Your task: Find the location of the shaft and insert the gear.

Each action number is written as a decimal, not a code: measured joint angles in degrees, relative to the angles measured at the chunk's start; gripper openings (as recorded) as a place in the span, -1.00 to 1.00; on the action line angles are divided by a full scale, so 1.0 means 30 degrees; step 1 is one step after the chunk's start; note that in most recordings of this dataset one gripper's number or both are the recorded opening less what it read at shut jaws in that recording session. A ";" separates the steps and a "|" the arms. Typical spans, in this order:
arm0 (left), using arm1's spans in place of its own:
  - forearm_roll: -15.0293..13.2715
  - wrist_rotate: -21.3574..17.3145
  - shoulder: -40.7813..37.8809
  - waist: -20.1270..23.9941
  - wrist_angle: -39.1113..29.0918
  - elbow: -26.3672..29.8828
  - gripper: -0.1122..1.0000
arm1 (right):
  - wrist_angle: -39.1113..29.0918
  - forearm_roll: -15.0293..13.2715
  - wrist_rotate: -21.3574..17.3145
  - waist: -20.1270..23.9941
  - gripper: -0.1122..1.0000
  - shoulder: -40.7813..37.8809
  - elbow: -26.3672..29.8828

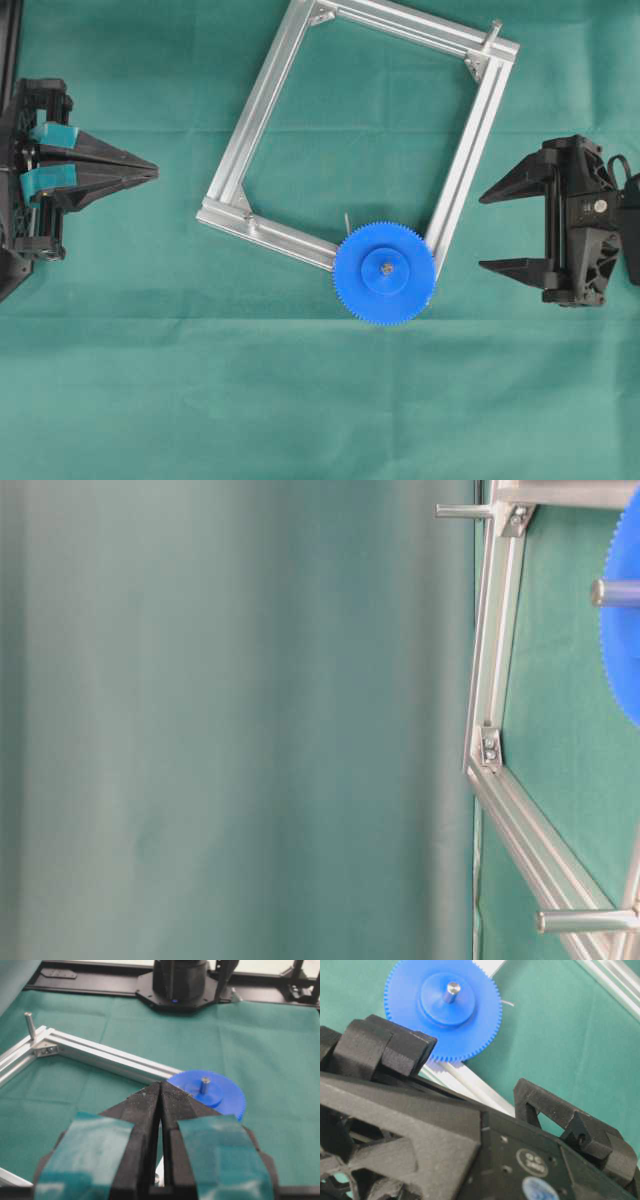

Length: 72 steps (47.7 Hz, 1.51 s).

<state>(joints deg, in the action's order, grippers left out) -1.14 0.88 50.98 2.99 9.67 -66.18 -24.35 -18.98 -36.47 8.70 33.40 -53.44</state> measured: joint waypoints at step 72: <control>-0.0029 0.0000 0.0000 0.0000 0.0000 0.0000 -0.79 | 0.0029 -0.0293 0.0000 0.0000 0.82 0.0293 -0.0557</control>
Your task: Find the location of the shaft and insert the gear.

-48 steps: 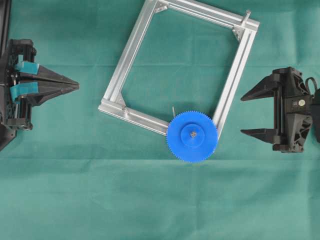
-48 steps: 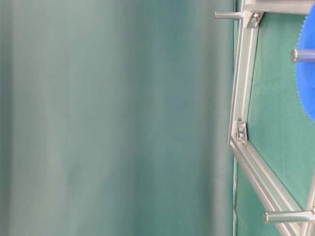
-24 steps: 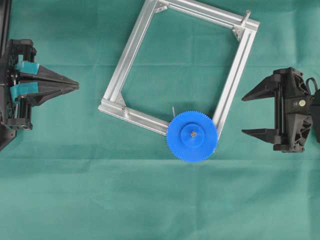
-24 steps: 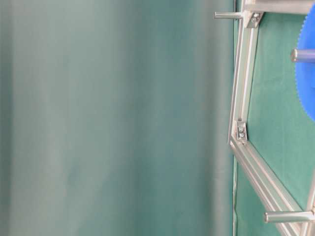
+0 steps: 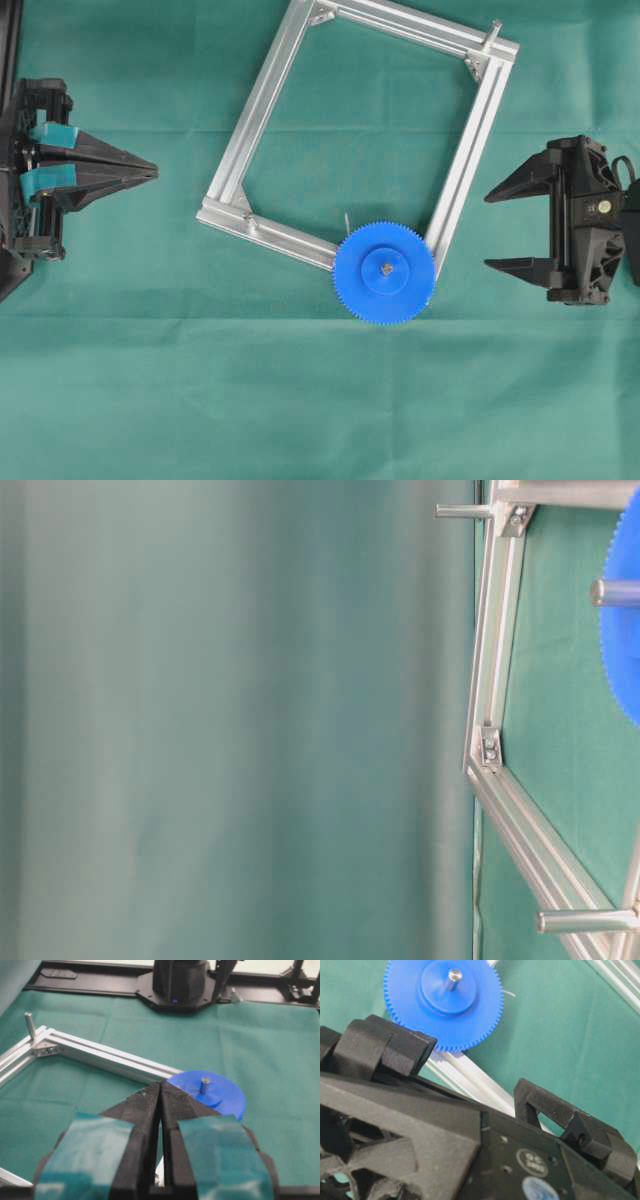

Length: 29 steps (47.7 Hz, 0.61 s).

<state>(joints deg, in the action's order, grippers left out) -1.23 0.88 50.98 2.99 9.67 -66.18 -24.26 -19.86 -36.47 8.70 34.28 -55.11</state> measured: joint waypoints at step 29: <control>0.0029 0.0000 0.0029 0.0000 0.0000 0.0000 -0.79 | 0.0352 0.0000 -0.0029 0.0000 0.82 0.0000 -0.0205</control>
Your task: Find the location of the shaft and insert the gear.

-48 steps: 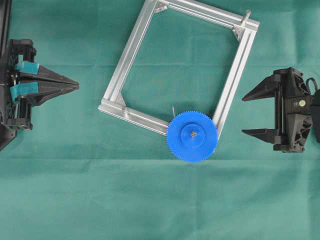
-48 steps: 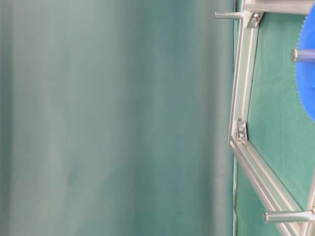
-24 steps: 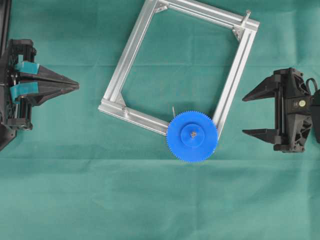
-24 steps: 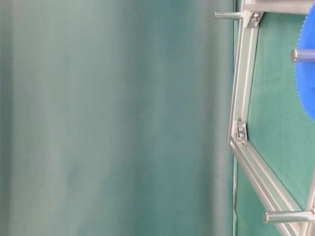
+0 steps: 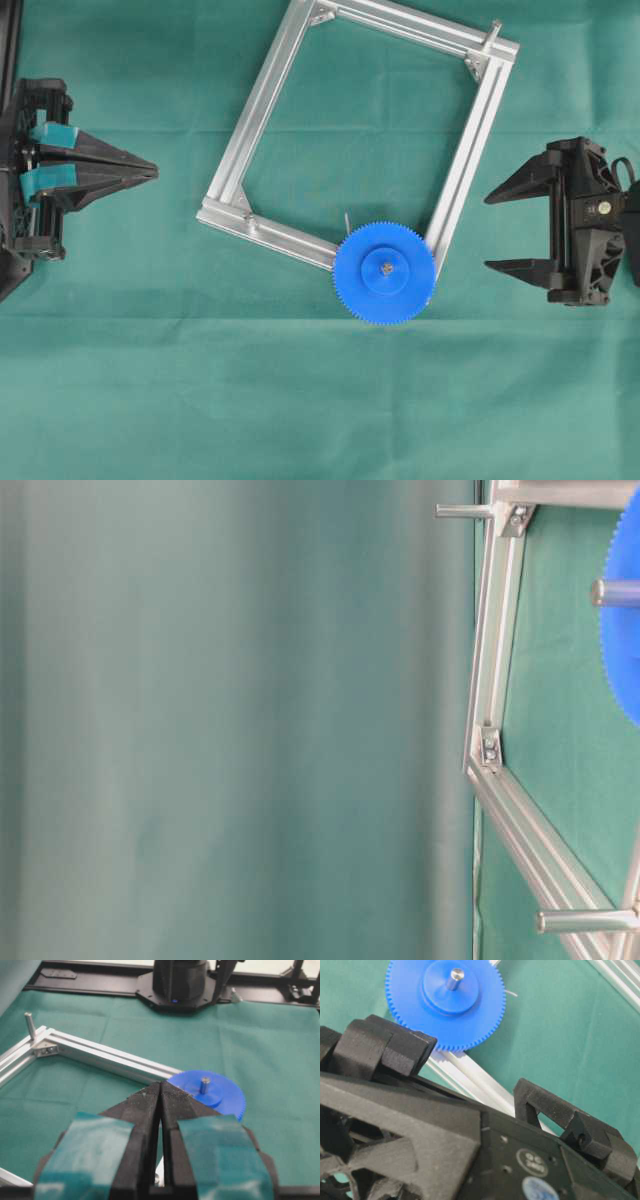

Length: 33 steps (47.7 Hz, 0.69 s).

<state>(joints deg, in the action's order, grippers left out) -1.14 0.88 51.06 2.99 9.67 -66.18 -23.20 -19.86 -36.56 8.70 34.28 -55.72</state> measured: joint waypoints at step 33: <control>-0.0029 0.0000 -0.0029 0.0000 0.0000 0.0000 -0.79 | 0.0205 -0.0029 0.0029 0.0000 0.82 0.0000 -0.0117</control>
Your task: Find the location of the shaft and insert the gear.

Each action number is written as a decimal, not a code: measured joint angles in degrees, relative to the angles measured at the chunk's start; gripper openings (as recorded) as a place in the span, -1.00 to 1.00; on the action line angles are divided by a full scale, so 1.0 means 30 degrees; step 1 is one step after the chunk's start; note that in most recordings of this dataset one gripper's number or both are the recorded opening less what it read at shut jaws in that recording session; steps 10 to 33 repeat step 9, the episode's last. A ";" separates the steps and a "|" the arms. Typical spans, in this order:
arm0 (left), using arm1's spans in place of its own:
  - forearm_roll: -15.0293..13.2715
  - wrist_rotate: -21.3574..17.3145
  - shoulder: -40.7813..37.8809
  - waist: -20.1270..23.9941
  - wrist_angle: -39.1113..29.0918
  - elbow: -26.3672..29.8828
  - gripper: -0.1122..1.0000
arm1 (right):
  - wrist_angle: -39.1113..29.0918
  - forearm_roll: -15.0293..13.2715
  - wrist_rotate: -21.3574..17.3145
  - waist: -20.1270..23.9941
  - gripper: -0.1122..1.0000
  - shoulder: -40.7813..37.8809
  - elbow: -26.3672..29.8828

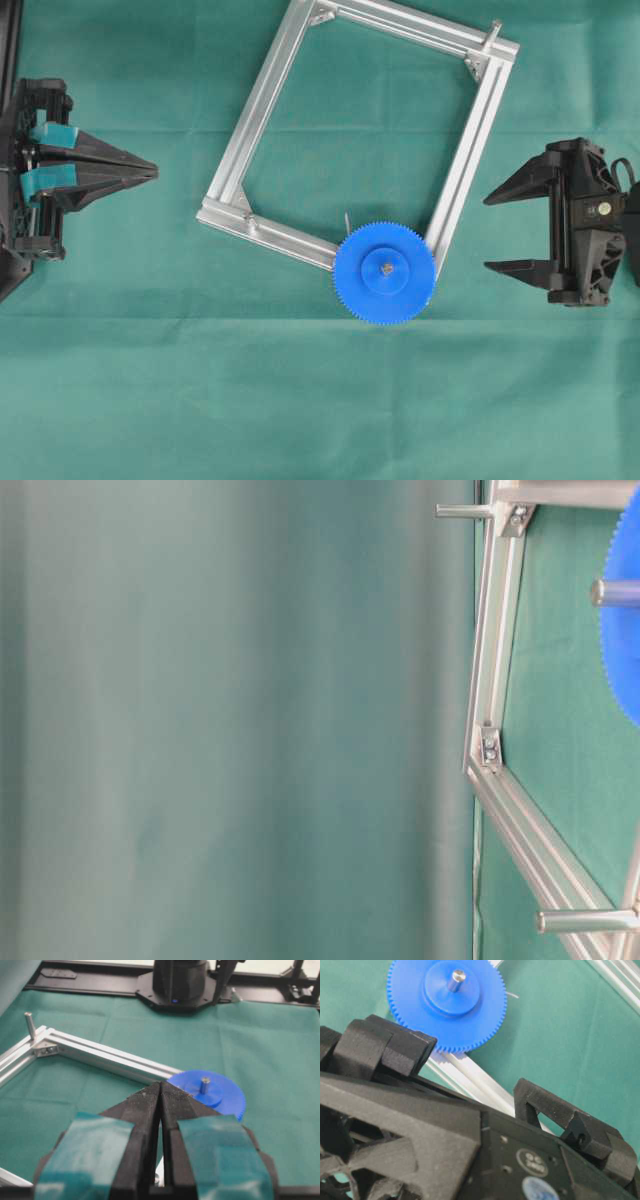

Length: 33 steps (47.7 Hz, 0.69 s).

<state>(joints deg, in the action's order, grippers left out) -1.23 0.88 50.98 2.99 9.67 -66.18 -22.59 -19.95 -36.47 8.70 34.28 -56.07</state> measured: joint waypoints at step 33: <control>0.0029 0.0000 0.0000 0.0000 0.0000 0.0000 -0.79 | 0.0000 0.0029 0.0000 0.0000 0.82 0.0000 0.0029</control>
